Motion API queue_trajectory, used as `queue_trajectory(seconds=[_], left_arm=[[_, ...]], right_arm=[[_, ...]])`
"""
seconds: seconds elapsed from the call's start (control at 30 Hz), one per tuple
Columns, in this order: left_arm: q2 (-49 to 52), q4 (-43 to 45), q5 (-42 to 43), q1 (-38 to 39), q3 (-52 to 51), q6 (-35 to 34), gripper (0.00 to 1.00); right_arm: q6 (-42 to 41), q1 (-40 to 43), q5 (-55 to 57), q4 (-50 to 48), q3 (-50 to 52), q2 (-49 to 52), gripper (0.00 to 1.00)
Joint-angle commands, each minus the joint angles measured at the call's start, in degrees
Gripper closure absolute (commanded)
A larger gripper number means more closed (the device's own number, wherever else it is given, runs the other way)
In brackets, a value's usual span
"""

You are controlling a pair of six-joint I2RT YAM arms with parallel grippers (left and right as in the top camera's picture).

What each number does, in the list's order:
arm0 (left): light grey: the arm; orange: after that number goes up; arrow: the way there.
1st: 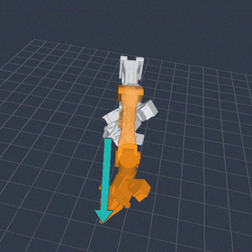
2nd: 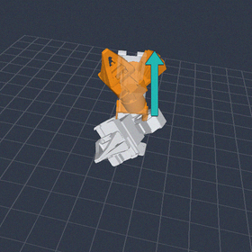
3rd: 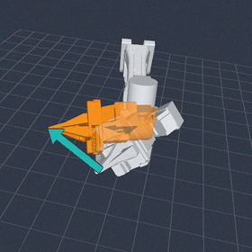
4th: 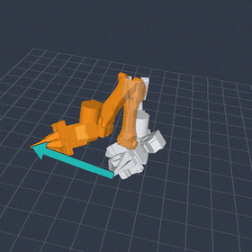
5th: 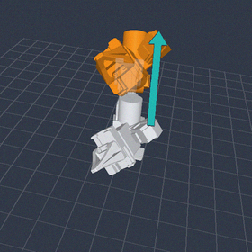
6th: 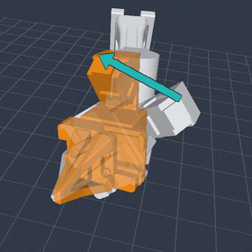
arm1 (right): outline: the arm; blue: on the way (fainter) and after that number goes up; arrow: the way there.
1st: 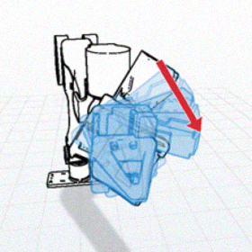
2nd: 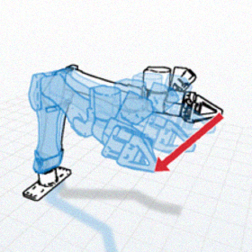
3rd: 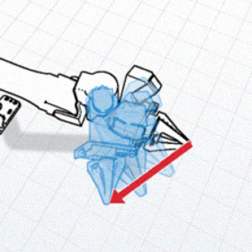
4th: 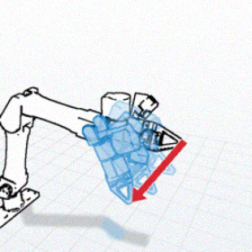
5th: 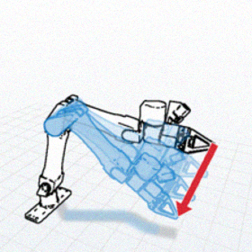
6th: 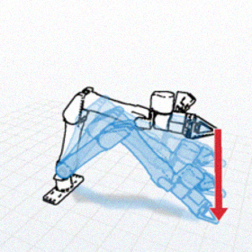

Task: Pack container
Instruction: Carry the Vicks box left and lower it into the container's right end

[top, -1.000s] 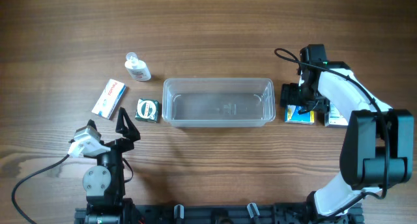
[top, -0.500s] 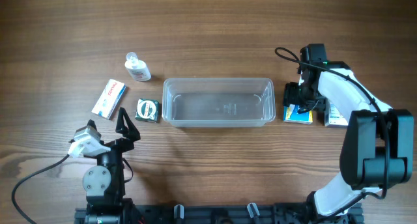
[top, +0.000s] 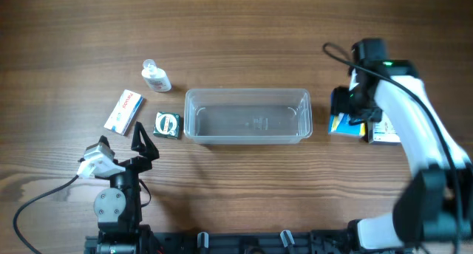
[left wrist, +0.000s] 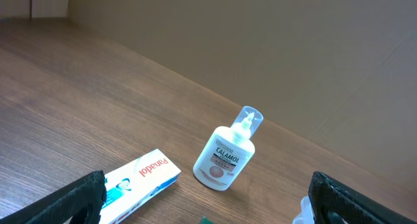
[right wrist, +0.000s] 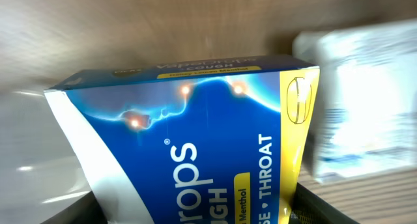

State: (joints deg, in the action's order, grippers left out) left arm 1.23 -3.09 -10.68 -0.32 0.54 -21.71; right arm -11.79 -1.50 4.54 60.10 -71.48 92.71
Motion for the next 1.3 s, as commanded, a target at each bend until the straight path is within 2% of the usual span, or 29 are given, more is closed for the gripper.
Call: queue_trajectory(seconds=[0.0, 0.17, 0.3, 0.57, 0.87, 1.13, 1.27], left_arm=[[-0.04, -0.13, -0.11, 0.31, -0.22, 0.11, 0.0], [-0.04, -0.13, -0.11, 0.31, -0.22, 0.11, 0.0], [-0.04, -0.13, -0.11, 0.31, -0.22, 0.11, 0.0], [-0.04, -0.13, -0.11, 0.31, -0.22, 0.11, 0.0], [-0.04, -0.13, -0.11, 0.31, -0.22, 0.11, 0.0], [-0.04, -0.13, -0.11, 0.31, -0.22, 0.11, 0.0], [-0.04, -0.13, -0.11, 0.31, -0.22, 0.11, 0.0]], right_arm=[[-0.66, -1.7, -1.73, 1.7, -3.85, -10.36, 0.35], [-4.37, -6.95, -7.1, 2.14, -3.82, -19.32, 0.37], [-8.04, -13.57, -6.93, 1.7, -3.76, -20.35, 0.37], [-13.92, -22.49, -3.82, -3.63, 0.76, -12.55, 0.37], [-16.87, -23.15, -4.52, -6.49, 0.9, -1.07, 0.37], [-17.29, -25.57, -1.95, -7.02, 0.92, 4.0, 0.36], [-18.32, -25.66, 1.09, -6.95, 0.92, 5.88, 0.32]])
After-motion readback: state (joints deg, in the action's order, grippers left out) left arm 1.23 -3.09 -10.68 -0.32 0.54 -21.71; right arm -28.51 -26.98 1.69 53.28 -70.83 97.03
